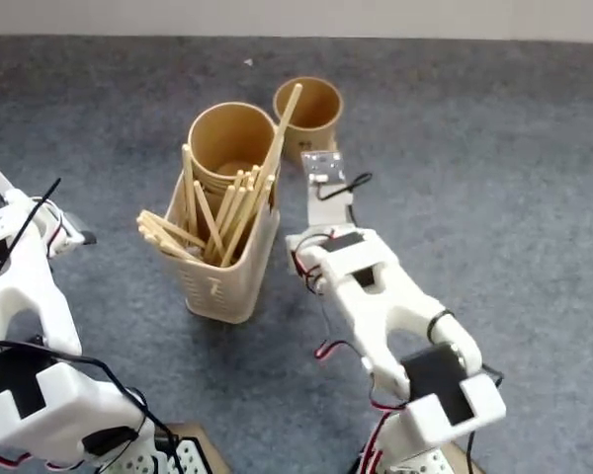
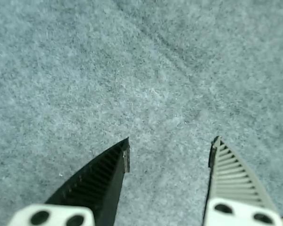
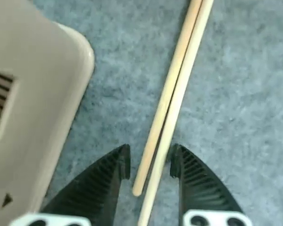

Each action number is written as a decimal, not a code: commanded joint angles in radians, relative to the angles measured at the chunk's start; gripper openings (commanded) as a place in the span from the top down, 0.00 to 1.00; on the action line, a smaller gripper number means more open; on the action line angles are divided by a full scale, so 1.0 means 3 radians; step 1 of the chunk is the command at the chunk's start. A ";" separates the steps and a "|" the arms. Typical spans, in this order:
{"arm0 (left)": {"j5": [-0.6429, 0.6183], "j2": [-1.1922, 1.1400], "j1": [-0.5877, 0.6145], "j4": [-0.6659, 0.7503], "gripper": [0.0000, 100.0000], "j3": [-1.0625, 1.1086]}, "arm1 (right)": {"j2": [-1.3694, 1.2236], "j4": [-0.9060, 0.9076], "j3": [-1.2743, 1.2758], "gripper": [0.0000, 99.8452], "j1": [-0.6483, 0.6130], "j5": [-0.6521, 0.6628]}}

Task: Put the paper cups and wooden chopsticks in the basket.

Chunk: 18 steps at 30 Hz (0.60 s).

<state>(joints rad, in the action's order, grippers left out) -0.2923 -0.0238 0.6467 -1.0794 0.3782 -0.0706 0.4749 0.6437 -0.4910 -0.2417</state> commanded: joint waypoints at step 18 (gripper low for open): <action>-0.0010 0.0059 -0.0038 0.0036 0.71 -0.0008 | -0.0862 0.0432 -0.1419 0.86 0.0355 0.0056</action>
<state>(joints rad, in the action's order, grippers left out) -0.2923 -0.0238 0.6467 -1.0794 0.3782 -0.3299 0.6038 0.2723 -0.4112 -0.2355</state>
